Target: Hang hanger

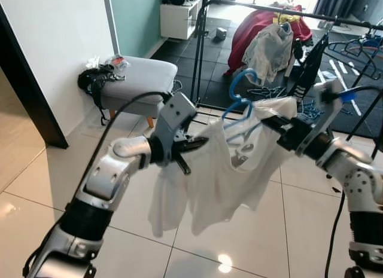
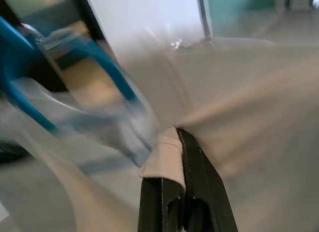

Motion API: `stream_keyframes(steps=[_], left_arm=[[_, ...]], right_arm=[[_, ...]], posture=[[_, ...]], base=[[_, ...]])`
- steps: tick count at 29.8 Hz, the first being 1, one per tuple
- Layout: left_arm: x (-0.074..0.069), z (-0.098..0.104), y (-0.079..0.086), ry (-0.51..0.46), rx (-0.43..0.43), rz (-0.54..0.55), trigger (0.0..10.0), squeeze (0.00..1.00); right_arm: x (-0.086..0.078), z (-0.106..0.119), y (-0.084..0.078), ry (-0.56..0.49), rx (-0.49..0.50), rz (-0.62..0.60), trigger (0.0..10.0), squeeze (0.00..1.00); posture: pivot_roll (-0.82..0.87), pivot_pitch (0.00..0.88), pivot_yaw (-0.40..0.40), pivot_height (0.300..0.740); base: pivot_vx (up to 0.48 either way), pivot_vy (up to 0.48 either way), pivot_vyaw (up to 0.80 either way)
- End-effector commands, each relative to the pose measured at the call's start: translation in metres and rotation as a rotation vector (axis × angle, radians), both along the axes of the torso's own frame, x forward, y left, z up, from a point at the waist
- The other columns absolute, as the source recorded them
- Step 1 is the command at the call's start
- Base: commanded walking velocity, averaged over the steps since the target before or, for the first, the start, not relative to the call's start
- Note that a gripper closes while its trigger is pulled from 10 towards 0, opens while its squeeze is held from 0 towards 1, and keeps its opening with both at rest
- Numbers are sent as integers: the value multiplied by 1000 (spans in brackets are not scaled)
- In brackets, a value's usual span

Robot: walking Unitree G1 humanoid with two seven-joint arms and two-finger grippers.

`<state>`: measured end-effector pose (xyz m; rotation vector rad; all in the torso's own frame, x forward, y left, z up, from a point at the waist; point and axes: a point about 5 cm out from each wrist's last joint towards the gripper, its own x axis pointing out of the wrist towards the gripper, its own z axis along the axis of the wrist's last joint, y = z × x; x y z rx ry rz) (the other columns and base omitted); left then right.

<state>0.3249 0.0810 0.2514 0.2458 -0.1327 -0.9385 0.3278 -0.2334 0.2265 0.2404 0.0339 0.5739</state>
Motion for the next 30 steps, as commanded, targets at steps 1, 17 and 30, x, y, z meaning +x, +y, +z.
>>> stream_keyframes(steps=[1, 17, 30], left_arm=[[-8, 13, -6, -54, -76, -46, 10000, 0], [-5, -6, -14, 8, -161, 38, 10000, 0], [8, -38, 2, 50, -149, 249, 10000, 0]], right_arm=[[-1, -5, -3, 10, -8, -20, 10000, 1000], [-19, -8, 18, -84, 58, 116, 10000, 1000], [-46, 12, 20, -244, 196, 229, 10000, 0]], posture=[[-43, 94, -45, 740], [-47, 100, -40, 740], [-54, 101, -40, 740]], base=[[0, 0, 0], [0, 0, 0], [0, 0, 0]])
